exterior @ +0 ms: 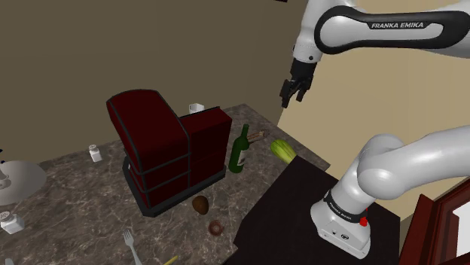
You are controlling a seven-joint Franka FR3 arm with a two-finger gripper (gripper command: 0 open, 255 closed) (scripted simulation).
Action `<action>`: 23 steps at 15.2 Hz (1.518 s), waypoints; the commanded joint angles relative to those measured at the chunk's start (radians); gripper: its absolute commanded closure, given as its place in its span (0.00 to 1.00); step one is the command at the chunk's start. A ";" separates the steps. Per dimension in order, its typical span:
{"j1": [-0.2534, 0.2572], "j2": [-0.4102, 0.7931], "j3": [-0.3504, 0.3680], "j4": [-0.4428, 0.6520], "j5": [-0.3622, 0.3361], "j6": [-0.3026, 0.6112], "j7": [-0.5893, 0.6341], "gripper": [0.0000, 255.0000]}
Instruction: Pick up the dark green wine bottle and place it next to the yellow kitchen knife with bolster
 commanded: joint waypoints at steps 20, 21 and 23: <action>0.021 0.727 -0.079 0.058 0.117 0.806 -0.068 0.00; 0.020 0.740 -0.078 0.057 0.121 0.819 -0.071 0.00; 0.019 0.765 -0.076 0.055 0.130 0.846 -0.077 0.00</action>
